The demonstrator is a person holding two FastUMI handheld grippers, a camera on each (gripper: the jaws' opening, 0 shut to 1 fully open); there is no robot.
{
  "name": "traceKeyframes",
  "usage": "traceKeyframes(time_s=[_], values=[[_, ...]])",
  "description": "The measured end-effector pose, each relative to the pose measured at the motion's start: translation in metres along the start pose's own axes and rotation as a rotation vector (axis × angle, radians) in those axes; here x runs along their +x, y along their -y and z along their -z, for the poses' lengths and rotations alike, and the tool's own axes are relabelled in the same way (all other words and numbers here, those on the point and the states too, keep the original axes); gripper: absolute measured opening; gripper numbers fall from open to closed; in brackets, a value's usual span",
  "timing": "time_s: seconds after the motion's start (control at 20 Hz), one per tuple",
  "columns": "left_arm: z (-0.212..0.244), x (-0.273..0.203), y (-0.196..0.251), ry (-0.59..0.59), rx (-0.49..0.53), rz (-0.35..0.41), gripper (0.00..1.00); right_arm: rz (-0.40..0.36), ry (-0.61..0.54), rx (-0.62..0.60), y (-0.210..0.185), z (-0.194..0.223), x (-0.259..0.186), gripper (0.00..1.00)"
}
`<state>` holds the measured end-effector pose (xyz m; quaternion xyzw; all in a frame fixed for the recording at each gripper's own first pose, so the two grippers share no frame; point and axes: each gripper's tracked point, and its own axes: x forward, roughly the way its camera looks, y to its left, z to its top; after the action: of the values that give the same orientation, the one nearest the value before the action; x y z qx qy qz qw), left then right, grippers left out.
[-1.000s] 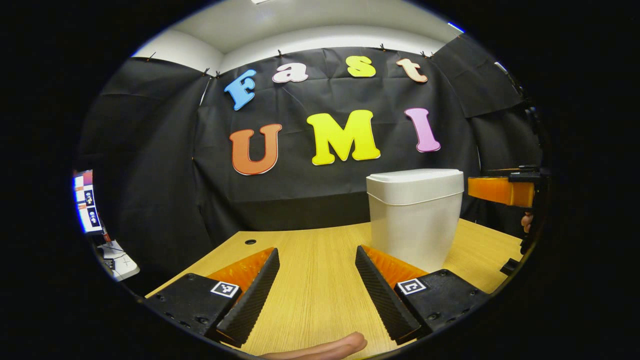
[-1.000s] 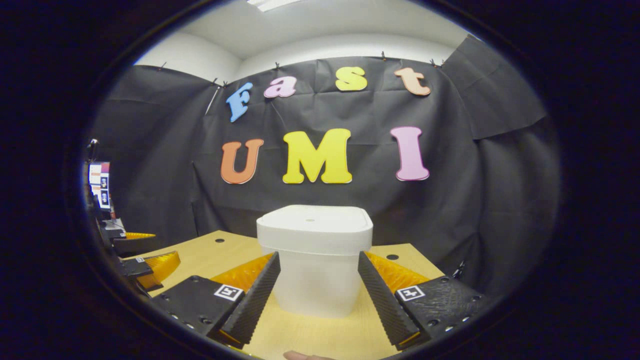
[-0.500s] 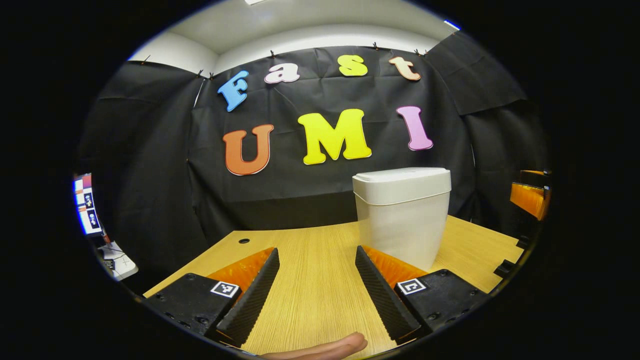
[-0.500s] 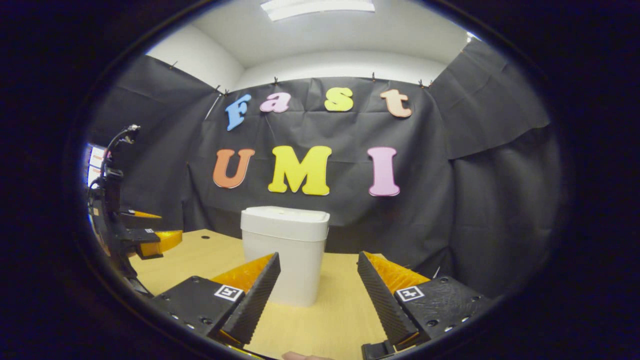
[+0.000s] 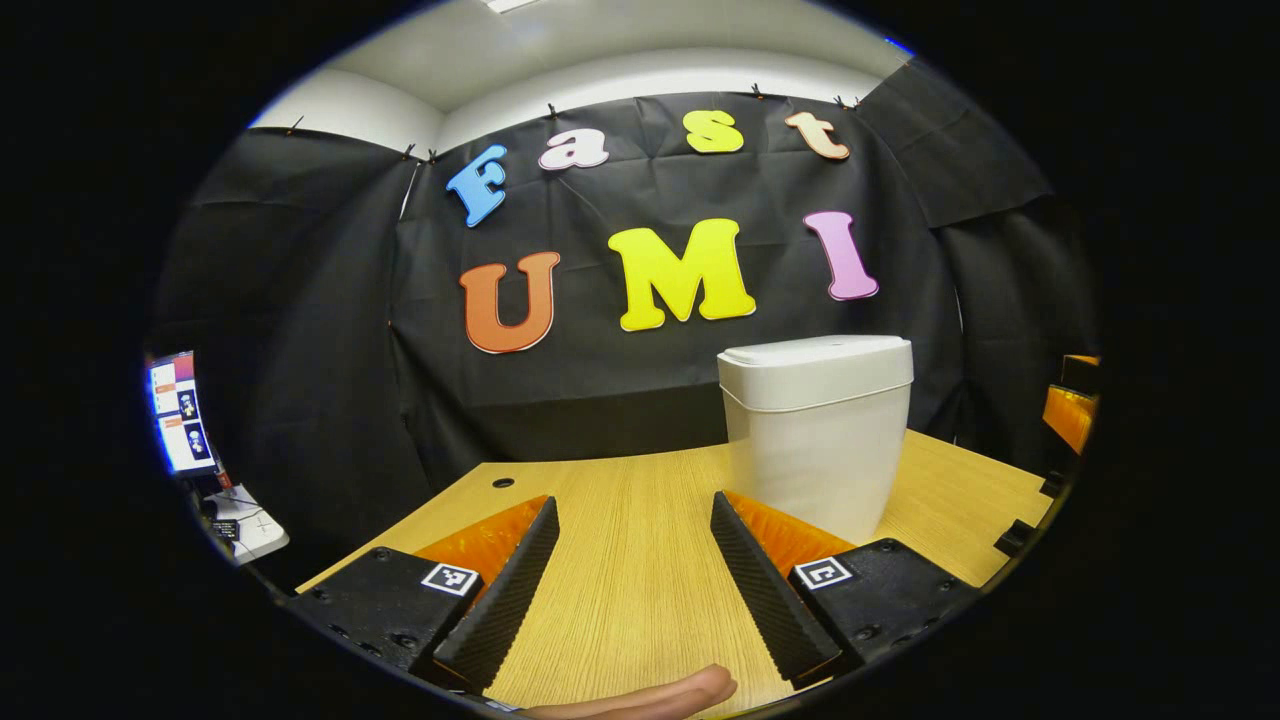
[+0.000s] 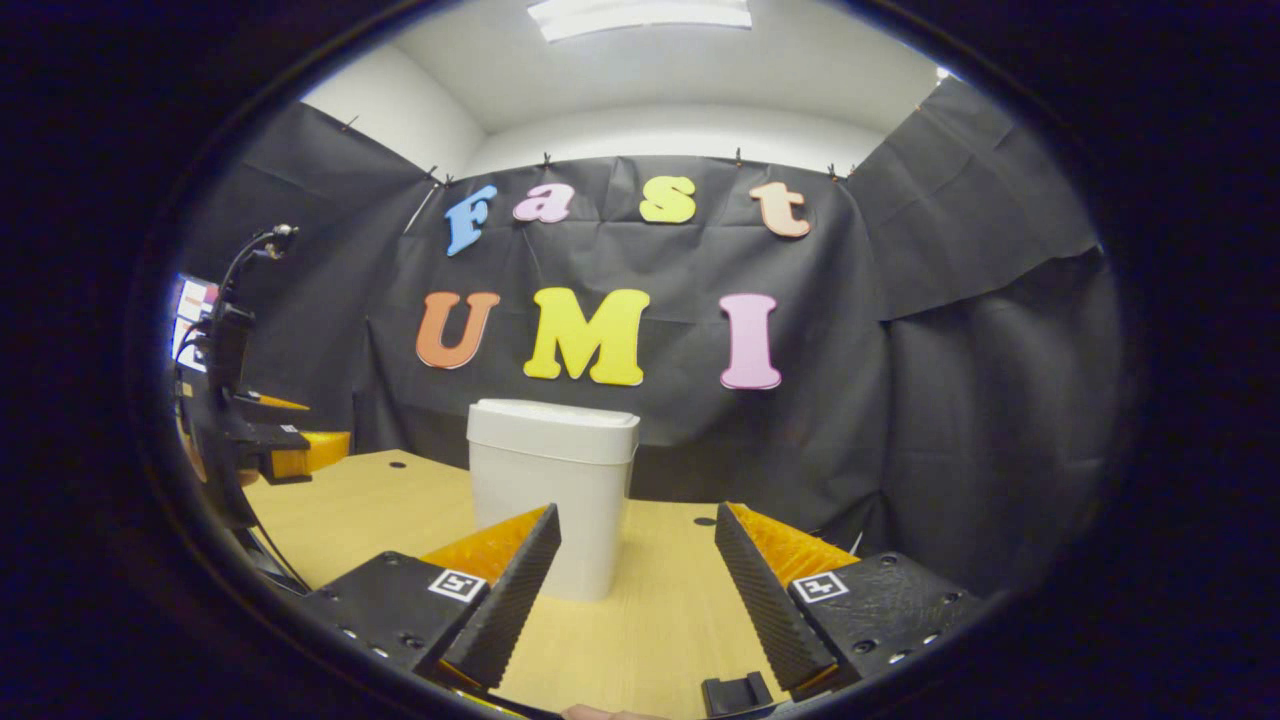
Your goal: Press the lid of the desktop garbage bin to open it, pick up the crumpled paper on the desktop and throw it into the bin, then pick up the pop can on the desktop and drop it into the bin, and finally close the garbage bin lid.
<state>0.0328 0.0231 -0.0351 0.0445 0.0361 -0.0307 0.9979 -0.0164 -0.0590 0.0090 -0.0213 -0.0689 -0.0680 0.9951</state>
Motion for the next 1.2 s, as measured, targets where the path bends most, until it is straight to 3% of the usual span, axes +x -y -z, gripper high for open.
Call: traceKeyframes(time_s=[0.15, 0.3, 0.5, 0.75, 0.9, 1.2], values=[[-0.001, -0.002, 0.004, 0.009, -0.006, -0.004, 0.98, 0.006, 0.005, -0.03, 0.001, 0.001, 0.001, 0.95], [0.001, -0.001, 0.01, 0.002, -0.024, 0.011, 0.98, -0.022, -0.02, 0.03, -0.005, 0.006, 0.0, 0.98], [0.0, -0.002, 0.013, 0.011, -0.022, 0.019, 0.98, 0.03, -0.017, 0.014, 0.013, 0.005, 0.003, 0.95], [-0.002, -0.005, 0.013, 0.019, -0.025, 0.014, 0.98, 0.042, -0.034, 0.053, 0.018, 0.009, 0.006, 0.98], [-0.001, -0.004, 0.009, 0.023, -0.002, -0.011, 0.98, 0.042, -0.04, 0.042, 0.017, 0.013, 0.007, 0.97], [-0.008, -0.009, 0.022, 0.051, 0.012, 0.011, 0.98, 0.029, -0.033, 0.005, 0.01, 0.013, 0.006, 0.97]])
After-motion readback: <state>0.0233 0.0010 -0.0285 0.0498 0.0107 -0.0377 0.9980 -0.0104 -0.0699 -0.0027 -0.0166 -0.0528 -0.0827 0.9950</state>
